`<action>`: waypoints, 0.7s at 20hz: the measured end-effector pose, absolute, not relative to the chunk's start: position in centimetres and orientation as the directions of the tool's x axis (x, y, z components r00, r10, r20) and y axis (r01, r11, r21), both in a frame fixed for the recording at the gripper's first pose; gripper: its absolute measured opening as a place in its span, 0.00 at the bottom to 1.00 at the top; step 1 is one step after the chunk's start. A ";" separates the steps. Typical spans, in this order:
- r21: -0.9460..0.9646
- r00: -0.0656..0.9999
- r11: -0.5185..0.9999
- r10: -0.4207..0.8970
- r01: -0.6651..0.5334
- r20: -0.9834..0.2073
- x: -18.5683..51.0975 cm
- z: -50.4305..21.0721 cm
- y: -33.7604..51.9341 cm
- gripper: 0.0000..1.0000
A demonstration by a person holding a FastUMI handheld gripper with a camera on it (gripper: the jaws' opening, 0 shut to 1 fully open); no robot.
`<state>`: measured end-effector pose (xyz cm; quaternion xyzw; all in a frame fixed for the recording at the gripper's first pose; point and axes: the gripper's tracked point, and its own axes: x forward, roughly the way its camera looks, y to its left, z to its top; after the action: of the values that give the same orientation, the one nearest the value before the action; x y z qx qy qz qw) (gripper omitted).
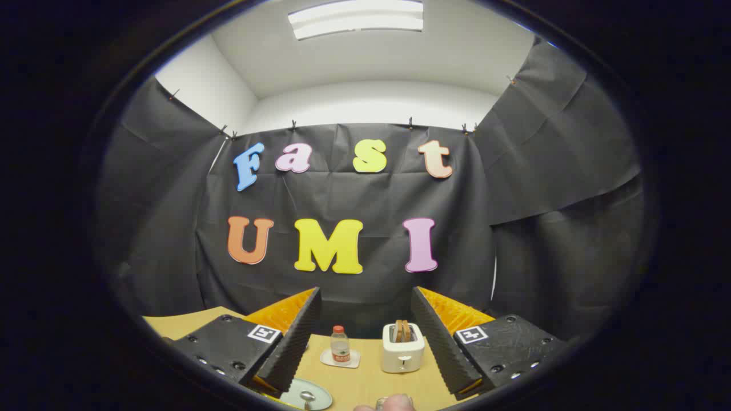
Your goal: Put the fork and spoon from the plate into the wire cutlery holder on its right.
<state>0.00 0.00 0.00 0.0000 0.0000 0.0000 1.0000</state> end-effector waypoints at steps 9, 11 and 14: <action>-0.009 1.000 1.000 0.029 -0.028 0.012 -0.8 0.3 1.0 0.95; -0.013 1.000 0.999 0.029 -0.029 0.012 -0.9 0.4 0.9 0.95; -0.017 1.000 0.999 0.028 -0.027 0.009 -1.2 0.2 0.8 0.95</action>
<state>-1.16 0.77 0.20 -0.0084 -0.0049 0.0138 0.9999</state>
